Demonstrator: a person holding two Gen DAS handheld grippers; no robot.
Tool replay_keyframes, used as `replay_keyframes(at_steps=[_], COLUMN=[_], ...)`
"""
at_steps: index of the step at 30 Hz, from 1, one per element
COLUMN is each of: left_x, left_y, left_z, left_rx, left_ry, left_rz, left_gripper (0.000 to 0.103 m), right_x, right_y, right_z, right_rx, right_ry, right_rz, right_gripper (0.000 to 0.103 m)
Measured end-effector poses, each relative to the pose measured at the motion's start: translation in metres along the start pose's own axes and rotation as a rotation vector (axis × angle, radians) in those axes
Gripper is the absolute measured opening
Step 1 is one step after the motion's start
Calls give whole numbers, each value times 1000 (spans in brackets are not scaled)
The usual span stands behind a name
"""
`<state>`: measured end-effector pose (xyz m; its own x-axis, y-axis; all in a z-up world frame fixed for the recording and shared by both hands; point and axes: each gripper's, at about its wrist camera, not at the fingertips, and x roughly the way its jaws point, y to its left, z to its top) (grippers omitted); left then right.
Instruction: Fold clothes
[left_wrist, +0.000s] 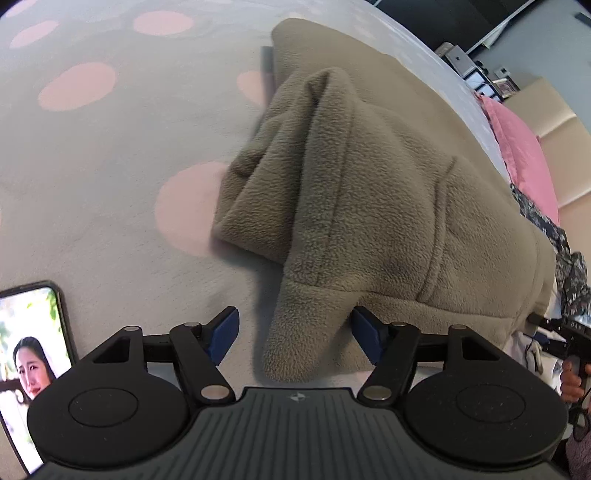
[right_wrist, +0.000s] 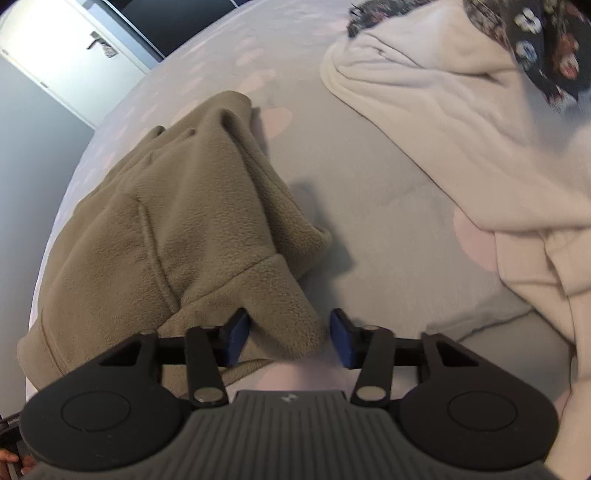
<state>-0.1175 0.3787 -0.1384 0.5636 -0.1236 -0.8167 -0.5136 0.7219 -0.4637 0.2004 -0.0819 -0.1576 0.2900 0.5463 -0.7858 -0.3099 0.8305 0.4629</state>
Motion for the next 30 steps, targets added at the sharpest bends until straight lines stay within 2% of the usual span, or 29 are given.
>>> replay_keyframes(at_steps=[1, 2, 4, 7, 14, 20, 24, 27, 30], left_x=[-1, -1, -4, -16, -69, -125, -151, -168, -180], left_y=[-1, -3, -7, -11, -20, -22, -27, -39, -47], left_z=[0, 0, 1, 0, -5, -4, -4, -7, -15], left_rx=[11, 23, 52, 76, 105, 64, 56, 79, 92], left_ry=[0, 1, 1, 6, -43, -182, -238, -267, -258], left_rz=[-12, -23, -37, -58, -159, -294, -360, -385, -368], left_gripper=[44, 38, 27, 16, 13, 12, 12, 12, 12], right_x=[-2, -4, -9, -25, -81, -136, -166, -187, -204], right_y=[2, 3, 6, 6, 5, 6, 4, 5, 0], right_z=[0, 0, 0, 2, 9, 10, 7, 0, -11], right_rx=[-13, -24, -43, -49, -17, 54, 106, 100, 93], right_ry=[-7, -8, -10, -19, -84, -187, -243, -269, -272], right_rz=[6, 15, 35, 88, 258, 420, 507, 542, 539], right_gripper=[36, 29, 23, 20, 18, 17, 17, 17, 17])
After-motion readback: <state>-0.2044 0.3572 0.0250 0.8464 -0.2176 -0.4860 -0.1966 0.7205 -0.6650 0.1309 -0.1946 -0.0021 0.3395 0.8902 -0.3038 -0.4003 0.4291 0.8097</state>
